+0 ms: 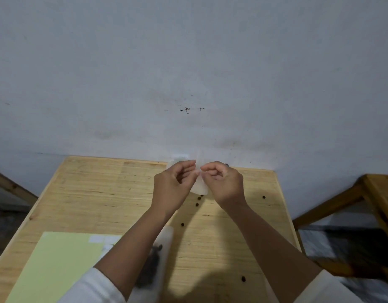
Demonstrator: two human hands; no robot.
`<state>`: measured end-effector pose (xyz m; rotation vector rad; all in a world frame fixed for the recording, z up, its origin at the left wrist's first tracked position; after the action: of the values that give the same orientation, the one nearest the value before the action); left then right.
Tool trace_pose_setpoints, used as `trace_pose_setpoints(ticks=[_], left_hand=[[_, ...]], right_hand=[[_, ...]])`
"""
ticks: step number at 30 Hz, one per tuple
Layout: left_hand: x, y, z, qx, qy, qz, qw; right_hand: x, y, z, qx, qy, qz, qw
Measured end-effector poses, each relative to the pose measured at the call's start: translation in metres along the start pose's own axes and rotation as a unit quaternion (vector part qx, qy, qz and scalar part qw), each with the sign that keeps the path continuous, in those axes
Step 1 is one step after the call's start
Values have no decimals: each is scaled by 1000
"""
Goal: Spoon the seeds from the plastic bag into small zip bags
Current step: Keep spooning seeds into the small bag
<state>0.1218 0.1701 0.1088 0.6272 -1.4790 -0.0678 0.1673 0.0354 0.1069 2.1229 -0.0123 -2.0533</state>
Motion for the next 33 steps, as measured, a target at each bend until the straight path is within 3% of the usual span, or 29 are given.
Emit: trace_pose_setpoints(ticks=[2,8,11,15,19,21,23,26,28,33], left_hand=[[-7,2,1,-56,-28,-4,998],[-21,-4,-1,-174,-147,-174,958],[-26,-2,-4,-129,-157,-189,961],[-39,5,-3,-38,-152,-160,975],[-51,5,-2,-28,-120,-128,984],[-59,8,-2,-11,-90,-118,989],[-70,12,-4,6,-59,-114,992],[-87,19,-6,31,-24,-111,993],[-95,21,-6,41,-14,-120,992],[-110,18,-6,55,13,-135,989]], right_hand=[[-1,3,1,-11,0,-9,1000],[-6,-8,7,-93,-15,-24,995],[-5,-15,5,-114,-7,-9,993],[-6,-16,3,-38,85,110,990],[0,-25,8,-46,148,119,981],[6,-25,5,-67,89,67,992],[24,-14,-3,-23,11,47,999],[72,18,-13,92,-66,121,986],[101,32,-13,107,-114,166,974],[139,40,-13,83,-113,264,954]])
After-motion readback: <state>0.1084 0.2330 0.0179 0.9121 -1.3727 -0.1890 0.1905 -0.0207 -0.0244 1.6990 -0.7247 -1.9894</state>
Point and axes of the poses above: each hand's wrist, its own z-axis away from the middle knuckle, its own y-axis out of the back of the hand, x = y × z, the point moved 4 cm from there along -z, towards the middle knuckle, and after that the axes turned 10 degrees about -z, right-handed, at the moved point
